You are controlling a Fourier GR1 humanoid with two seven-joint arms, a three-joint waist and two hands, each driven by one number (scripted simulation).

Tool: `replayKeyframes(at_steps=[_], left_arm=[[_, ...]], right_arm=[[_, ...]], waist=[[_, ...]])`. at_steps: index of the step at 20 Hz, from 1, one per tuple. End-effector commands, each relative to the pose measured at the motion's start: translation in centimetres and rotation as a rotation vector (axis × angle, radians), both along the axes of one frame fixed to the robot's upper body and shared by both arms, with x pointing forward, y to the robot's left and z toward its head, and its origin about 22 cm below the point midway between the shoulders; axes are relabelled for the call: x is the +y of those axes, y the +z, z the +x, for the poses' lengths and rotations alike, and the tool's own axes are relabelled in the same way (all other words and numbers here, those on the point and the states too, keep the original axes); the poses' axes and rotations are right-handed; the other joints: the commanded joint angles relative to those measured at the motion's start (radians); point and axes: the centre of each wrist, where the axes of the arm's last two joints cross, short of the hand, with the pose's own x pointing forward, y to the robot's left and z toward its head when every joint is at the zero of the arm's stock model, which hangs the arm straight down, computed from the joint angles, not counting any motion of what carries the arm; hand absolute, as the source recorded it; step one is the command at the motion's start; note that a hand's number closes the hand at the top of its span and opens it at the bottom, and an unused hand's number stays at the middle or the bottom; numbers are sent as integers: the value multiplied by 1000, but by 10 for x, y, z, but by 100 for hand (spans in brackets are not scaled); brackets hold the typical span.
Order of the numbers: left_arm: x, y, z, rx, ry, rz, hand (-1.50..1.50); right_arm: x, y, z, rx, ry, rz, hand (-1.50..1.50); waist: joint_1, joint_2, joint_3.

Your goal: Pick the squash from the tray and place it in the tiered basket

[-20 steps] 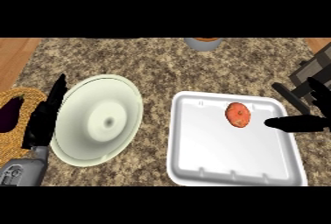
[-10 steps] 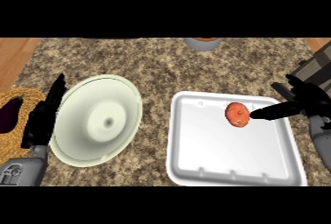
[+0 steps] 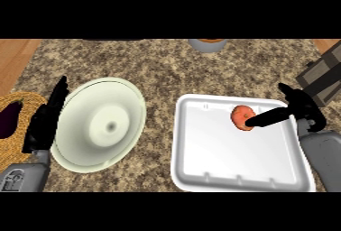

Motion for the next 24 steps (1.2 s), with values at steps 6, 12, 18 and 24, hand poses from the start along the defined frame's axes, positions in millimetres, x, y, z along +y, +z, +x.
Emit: replayKeyframes(at_steps=[6,12,18,24], left_arm=[[7,-2,-8,6,12,17,0],[9,9,-9,-7,-14,10,0],[2,-11,0,-4,-2,0,0],[6,6,-4,-10,0,2,0]], right_arm=[[16,1,-9,92,-16,-124,-150],[33,8,-2,82,1,-172,-150],[40,-5,11,119,-3,-151,-150],[50,-38,-10,158,-6,-117,-150]], waist=[[-5,-2,0],[0,-1,0],[1,2,0],[-1,-1,0]])
